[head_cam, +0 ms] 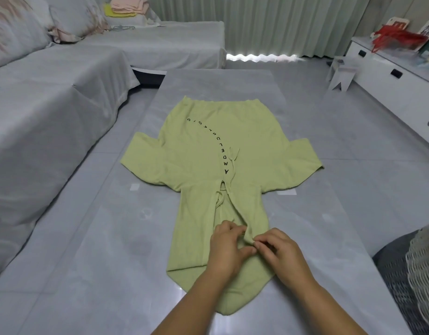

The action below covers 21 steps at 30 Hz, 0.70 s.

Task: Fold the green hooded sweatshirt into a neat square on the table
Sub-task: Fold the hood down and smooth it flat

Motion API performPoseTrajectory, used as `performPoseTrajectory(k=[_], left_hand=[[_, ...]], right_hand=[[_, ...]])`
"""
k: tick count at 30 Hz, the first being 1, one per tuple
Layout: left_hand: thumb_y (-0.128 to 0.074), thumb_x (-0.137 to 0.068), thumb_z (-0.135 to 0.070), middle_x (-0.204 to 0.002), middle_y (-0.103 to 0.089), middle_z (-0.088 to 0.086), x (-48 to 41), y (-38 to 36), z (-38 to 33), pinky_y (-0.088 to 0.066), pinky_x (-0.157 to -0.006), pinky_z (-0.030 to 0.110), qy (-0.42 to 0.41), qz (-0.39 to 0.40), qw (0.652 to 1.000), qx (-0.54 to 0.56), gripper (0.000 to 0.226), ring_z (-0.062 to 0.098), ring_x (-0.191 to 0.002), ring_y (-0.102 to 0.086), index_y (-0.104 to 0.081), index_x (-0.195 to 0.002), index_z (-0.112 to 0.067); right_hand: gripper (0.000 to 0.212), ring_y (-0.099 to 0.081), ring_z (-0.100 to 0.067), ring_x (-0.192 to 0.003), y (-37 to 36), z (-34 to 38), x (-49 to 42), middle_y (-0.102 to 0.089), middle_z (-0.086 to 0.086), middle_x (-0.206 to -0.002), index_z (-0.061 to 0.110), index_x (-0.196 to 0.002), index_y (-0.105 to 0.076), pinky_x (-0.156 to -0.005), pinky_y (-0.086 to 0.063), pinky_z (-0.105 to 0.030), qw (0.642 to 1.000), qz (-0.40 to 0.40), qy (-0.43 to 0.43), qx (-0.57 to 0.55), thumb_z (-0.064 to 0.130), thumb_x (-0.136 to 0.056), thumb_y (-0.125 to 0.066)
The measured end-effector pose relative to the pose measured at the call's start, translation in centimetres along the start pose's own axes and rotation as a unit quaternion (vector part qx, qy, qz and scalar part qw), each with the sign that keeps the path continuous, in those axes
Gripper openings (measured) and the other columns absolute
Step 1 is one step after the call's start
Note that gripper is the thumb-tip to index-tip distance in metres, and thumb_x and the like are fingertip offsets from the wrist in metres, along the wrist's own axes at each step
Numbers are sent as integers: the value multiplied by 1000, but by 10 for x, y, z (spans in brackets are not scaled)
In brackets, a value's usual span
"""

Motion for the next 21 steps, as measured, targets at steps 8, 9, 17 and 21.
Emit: performPoseTrajectory(k=[8, 9, 17, 21], left_hand=[[-68, -79, -6, -36, -42, -12, 2, -3, 8, -28, -44, 11, 67, 54, 956, 282, 24, -1, -38, -34, -52, -68, -20], [-68, -76, -10, -36, -39, -12, 4, 0, 8, -27, -43, 11, 65, 49, 953, 291, 22, -1, -37, -31, -50, -68, -20], [-62, -84, -13, -61, -40, -7, 20, 2, 26, -34, -51, 9, 105, 2, 982, 155, 27, 5, -55, -36, -43, -67, -23], [-58, -87, -22, -57, -37, -8, 20, 1, 24, -28, -51, 24, 122, -9, 991, 52, 37, 7, -53, -35, -34, -59, -23]], right_hand=[[47, -41, 19, -108, 14, -16, 8, -52, 31, -114, 32, -114, -60, -87, -31, -3, 1000, 3, -11, 21, 44, -81, -27], [52, -39, 15, -111, 11, -18, 12, -53, 27, -118, 30, -116, -61, -89, -29, -6, 998, 16, 3, 56, 42, -80, -26], [39, -46, -7, -108, 8, -18, 38, -64, 5, -118, 24, -105, -67, -92, -31, -21, 983, -7, 57, 177, 48, -81, -46], [24, -45, -11, -82, 19, -9, 43, -60, 2, -88, 23, -88, -67, -70, -38, -25, 974, -74, 81, 199, 36, -81, -48]])
Point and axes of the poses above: each hand's wrist, its own x-axis away from the middle knuckle, its own y-axis out of the back of the hand, z = x × y, the point moved 9 cm from there along -x, towards the middle knuckle
